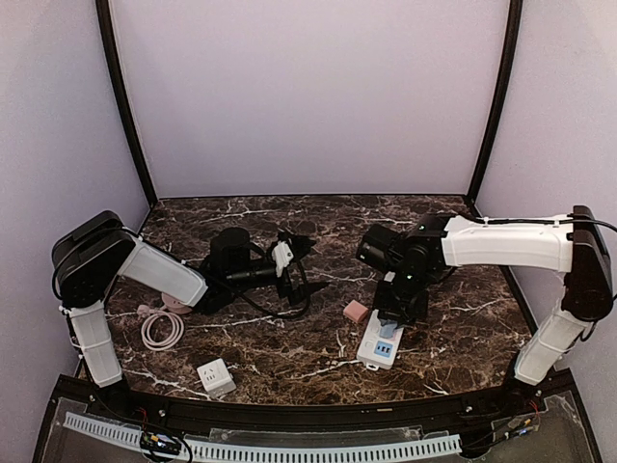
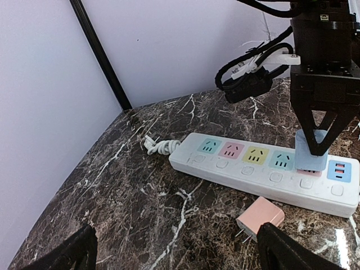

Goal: Insert the plug

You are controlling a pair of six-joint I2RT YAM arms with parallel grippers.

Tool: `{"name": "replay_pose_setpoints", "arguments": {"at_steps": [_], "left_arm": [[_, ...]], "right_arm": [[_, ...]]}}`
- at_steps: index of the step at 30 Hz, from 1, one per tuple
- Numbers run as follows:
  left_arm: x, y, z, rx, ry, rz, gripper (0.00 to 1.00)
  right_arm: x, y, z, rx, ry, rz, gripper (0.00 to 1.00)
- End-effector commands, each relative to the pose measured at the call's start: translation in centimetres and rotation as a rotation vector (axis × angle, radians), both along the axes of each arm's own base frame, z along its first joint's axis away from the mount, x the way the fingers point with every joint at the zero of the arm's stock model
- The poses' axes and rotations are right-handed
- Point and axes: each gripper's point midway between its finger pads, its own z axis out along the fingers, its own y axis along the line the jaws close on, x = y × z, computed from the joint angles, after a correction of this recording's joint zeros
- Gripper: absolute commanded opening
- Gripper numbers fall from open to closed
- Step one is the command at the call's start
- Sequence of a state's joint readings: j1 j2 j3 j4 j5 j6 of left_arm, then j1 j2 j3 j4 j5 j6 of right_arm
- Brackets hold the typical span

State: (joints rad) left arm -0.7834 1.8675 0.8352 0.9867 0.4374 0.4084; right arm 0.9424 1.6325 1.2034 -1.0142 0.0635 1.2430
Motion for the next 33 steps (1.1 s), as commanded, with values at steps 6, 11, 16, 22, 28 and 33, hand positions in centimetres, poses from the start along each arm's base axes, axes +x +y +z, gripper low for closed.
{"name": "replay_pose_setpoints", "arguments": {"at_steps": [6, 11, 16, 22, 28, 33], "left_arm": [[-0.1, 0.0, 0.5, -0.004, -0.006, -0.010, 0.99], [-0.2, 0.0, 0.5, -0.004, -0.005, -0.013, 0.99], [-0.2, 0.0, 0.4, -0.004, 0.000, -0.016, 0.99], [-0.2, -0.1, 0.4, -0.005, -0.002, -0.016, 0.99], [-0.2, -0.1, 0.4, -0.004, -0.002, -0.018, 0.99], [-0.2, -0.1, 0.4, -0.003, -0.003, -0.017, 0.99]], "right_arm": [[-0.2, -0.8, -1.6, -0.095, 0.037, 0.018, 0.00], [0.0, -0.6, -2.5, -0.123, 0.056, 0.049, 0.00], [0.1, -0.7, -2.9, -0.151, 0.063, 0.057, 0.00], [0.1, -0.9, -2.8, -0.153, 0.058, 0.053, 0.00], [-0.1, -1.2, -3.6, -0.160, 0.065, 0.055, 0.00], [-0.5, -1.5, -4.8, -0.174, 0.083, 0.063, 0.00]]}}
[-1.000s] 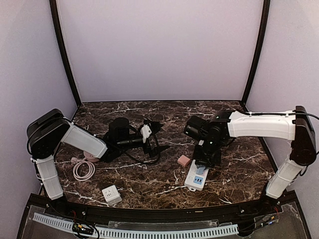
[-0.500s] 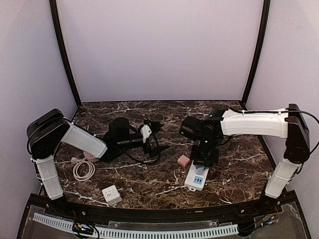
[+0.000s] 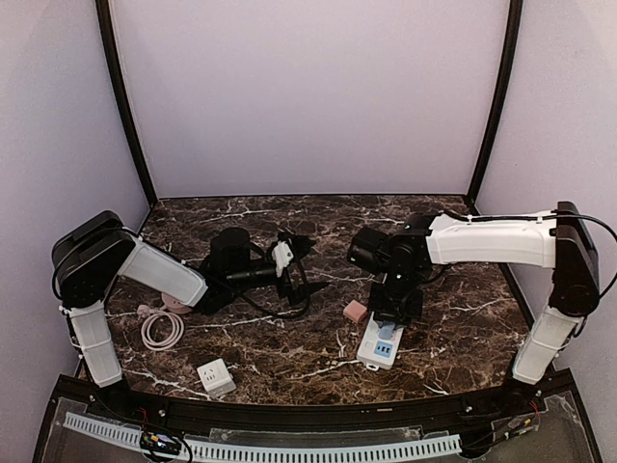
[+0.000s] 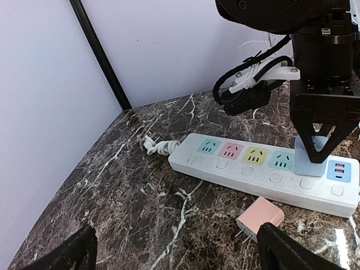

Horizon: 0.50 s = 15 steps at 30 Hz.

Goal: Insert the plug

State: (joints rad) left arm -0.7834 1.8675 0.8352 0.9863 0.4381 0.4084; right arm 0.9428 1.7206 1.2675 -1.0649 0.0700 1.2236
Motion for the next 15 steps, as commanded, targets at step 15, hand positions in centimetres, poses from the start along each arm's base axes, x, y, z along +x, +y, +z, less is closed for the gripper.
{"name": "replay_pose_setpoints", "arguments": {"at_steps": [15], "left_arm": [[-0.2, 0.0, 0.2, 0.003, -0.003, -0.018, 0.99]], "right_arm": [[-1.5, -4.0, -8.0, -0.163, 0.103, 0.055, 0.00]]}}
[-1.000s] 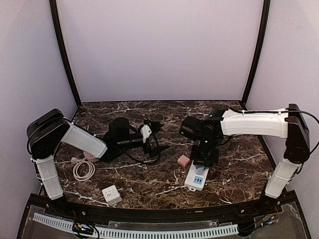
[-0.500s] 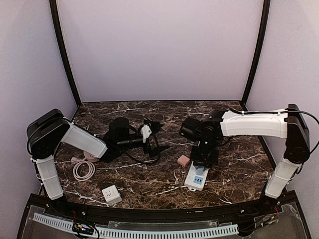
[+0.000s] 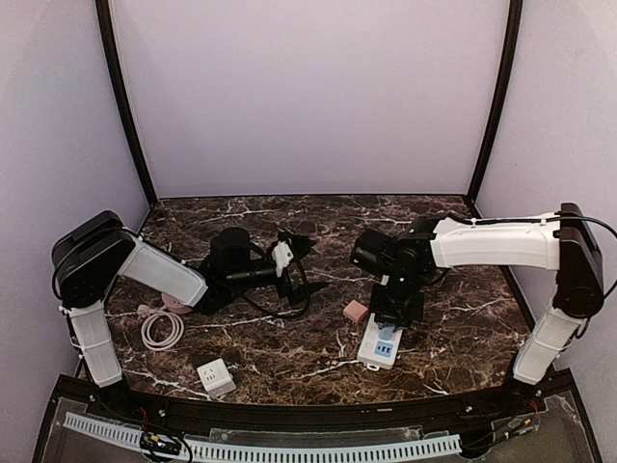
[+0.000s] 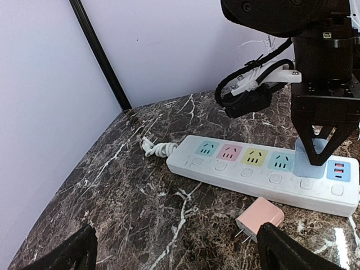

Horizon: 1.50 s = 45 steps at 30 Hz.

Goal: Insert the plug

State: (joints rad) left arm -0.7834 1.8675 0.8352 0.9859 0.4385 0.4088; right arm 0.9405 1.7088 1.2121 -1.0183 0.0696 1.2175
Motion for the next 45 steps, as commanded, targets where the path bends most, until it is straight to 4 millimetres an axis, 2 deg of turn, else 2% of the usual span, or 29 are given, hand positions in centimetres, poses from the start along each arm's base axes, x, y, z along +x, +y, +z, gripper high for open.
{"name": "replay_pose_setpoints", "arguments": {"at_steps": [1, 5, 11, 16, 20, 21, 23, 28, 30, 39, 45], "left_arm": [[-0.2, 0.0, 0.2, 0.003, -0.001, -0.020, 0.99], [-0.2, 0.0, 0.2, 0.005, 0.000, -0.022, 0.99], [-0.3, -0.1, -0.2, 0.017, 0.001, -0.029, 0.99], [-0.9, -0.3, -0.4, 0.031, 0.000, -0.069, 0.99], [-1.8, -0.4, -0.8, 0.049, 0.002, -0.126, 0.99], [-2.0, -0.4, -1.0, 0.058, 0.010, -0.137, 0.99], [-2.6, -0.5, -1.1, 0.069, 0.017, -0.170, 0.99], [-3.3, -0.6, -1.3, 0.078, 0.028, -0.211, 0.99], [-3.4, -0.6, -1.5, 0.087, 0.033, -0.220, 0.99], [-5.7, -0.8, -2.7, 0.159, 0.068, -0.378, 0.99], [-6.8, -1.2, -3.6, 0.199, 0.136, -0.485, 0.97]], "right_arm": [[-1.3, -3.7, -7.4, -0.171, 0.114, 0.056, 0.00], [-1.2, -4.3, -8.3, -0.199, 0.131, 0.067, 0.00], [-1.1, -4.7, -8.6, -0.230, 0.149, 0.093, 0.00], [-0.7, -4.2, -7.5, -0.212, 0.128, 0.120, 0.00], [-0.2, -3.6, -5.7, -0.173, 0.090, 0.124, 0.02], [0.0, -3.4, -5.2, -0.159, 0.077, 0.119, 0.06], [0.3, -2.8, -4.1, -0.119, 0.051, 0.114, 0.25], [1.4, -2.2, -1.0, -0.077, -0.021, 0.098, 0.82], [1.9, -2.1, 0.3, -0.070, -0.051, 0.097, 0.97], [3.9, -0.5, 5.9, 0.051, -0.237, 0.180, 0.98], [5.4, -1.3, 8.4, 0.096, -0.499, 0.297, 0.99]]}}
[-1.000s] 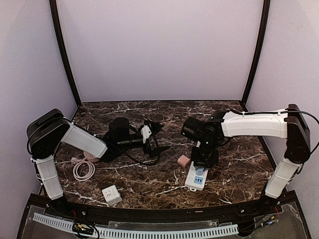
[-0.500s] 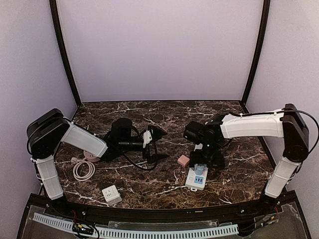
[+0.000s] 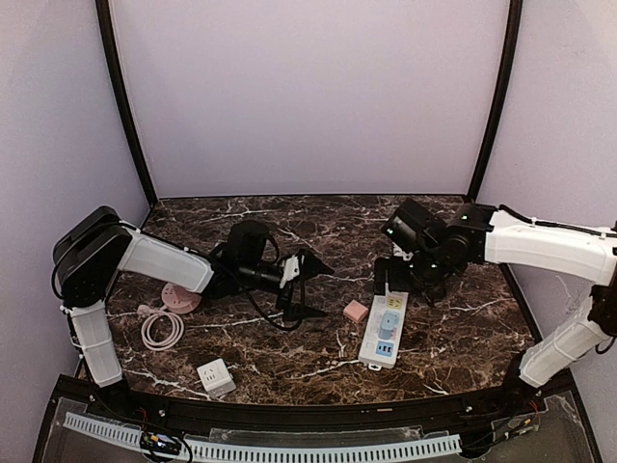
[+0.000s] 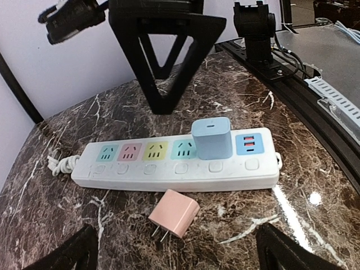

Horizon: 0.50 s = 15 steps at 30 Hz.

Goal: Insert the plug

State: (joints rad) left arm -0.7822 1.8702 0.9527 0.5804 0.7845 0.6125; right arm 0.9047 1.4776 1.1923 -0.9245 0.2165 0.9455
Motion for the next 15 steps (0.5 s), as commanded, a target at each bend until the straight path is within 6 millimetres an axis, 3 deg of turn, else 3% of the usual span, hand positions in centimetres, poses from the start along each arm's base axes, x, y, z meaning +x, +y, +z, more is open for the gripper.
{"name": "replay_pose_setpoints", "arguments": {"at_steps": [1, 4, 5, 6, 9, 14, 15], "left_arm": [[-1.2, -0.2, -0.7, 0.053, 0.073, -0.112, 0.96], [-1.0, -0.6, -1.8, 0.093, 0.116, -0.131, 0.95], [-0.6, -1.0, -1.3, 0.089, 0.110, -0.137, 0.95], [-0.8, -1.0, -2.3, 0.120, 0.139, -0.144, 0.94], [0.0, -1.7, -2.4, 0.142, 0.147, -0.145, 0.93], [0.5, -2.4, -4.0, 0.202, 0.185, -0.141, 0.91], [0.8, -2.9, -3.5, 0.198, 0.178, -0.144, 0.90]], "right_arm": [[1.5, -0.4, 2.1, 0.031, -0.229, 0.105, 0.99], [1.7, 0.5, 4.5, 0.128, -0.333, 0.178, 0.99], [1.8, 0.8, 5.1, 0.158, -0.367, 0.191, 0.99], [1.8, 1.0, 5.7, 0.186, -0.397, 0.204, 0.99], [1.8, 0.9, 6.0, 0.226, -0.460, 0.216, 0.99], [2.1, -0.4, 5.1, 0.187, -0.497, 0.183, 0.99], [2.1, -0.6, 4.7, 0.178, -0.496, 0.179, 0.99]]}}
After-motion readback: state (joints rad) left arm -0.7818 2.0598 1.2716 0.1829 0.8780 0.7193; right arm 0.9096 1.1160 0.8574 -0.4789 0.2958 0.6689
